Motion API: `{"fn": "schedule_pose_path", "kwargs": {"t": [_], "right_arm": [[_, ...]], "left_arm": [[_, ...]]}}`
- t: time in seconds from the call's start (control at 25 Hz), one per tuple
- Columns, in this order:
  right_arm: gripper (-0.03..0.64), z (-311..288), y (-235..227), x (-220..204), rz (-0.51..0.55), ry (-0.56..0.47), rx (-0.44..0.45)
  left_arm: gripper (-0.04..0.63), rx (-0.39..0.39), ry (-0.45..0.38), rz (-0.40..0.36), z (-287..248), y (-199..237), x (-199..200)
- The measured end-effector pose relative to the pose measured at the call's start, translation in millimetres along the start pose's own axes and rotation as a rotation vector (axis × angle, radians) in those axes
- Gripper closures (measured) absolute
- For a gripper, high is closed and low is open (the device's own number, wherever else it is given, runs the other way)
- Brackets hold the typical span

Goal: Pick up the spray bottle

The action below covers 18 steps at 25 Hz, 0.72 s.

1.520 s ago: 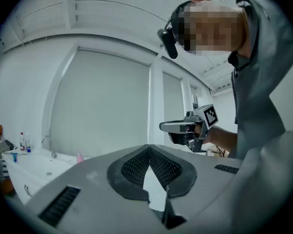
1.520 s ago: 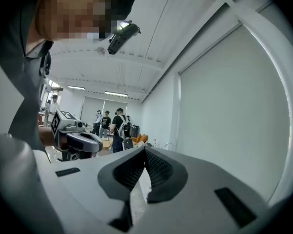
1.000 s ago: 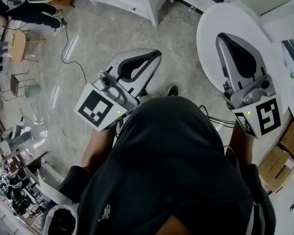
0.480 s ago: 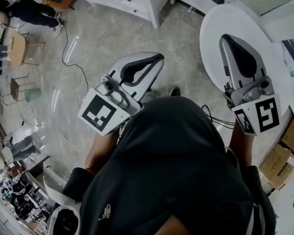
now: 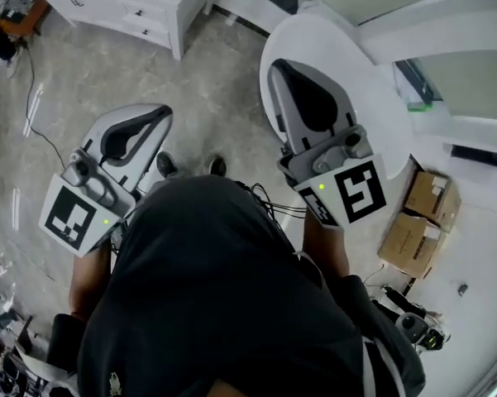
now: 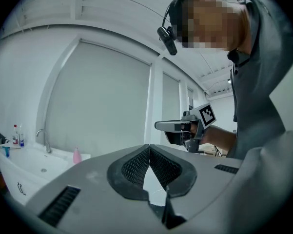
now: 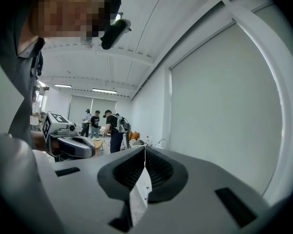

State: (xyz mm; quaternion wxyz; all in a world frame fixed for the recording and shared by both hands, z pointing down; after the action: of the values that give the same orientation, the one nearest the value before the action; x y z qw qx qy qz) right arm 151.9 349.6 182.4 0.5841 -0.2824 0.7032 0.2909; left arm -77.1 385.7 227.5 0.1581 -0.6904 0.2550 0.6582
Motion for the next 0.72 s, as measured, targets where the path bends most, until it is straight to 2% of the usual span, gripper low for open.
{"fn": "schedule_pose_path", "kwargs": {"t": [0.08,0.28,0.4,0.52,0.64,0.72], "right_arm": [[0.607,-2.8,3.3,-4.5,0.011,0.017,-0.011],[0.607,-39.4,25.6,-12.1,0.027,-0.006,-0.052],[0.607,-46.5,28.2,-5.6,-0.011,0.037,-0.061],[0.607,-49.3,16.2,9.5,-0.018,0.05,-0.075],[0.607,-53.8,-0.9,8.1,0.031,0.072,-0.046],[0.607,-58.5,-13.7,5.6,0.037,0.112,-0.035]], "left_arm": [[0.589,-0.025,-0.016,-0.021,-1.2,6.3,-8.3],[0.589,-0.052,-0.09,-0.008,15.5,40.0,-18.7],[0.589,-0.084,-0.015,0.028,20.2,49.8,-18.7],[0.589,-0.121,0.019,-0.034,9.3,63.3,-6.5],[0.589,-0.113,-0.069,-0.066,-8.5,67.0,-0.4],[0.589,-0.089,-0.126,-0.039,-23.1,65.4,-4.6]]}}
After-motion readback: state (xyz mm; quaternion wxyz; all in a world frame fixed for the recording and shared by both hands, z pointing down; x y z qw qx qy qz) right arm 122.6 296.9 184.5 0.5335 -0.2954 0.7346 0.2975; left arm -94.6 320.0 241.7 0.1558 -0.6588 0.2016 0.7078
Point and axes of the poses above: the fingertips, and each gripper's own axes: z backward along the fingers, y to its left, x out of its top, the point moved 8 cm from there along z, backward along the fingers, and after that the axes turned 1 degree about y, right-handed, at the moved point
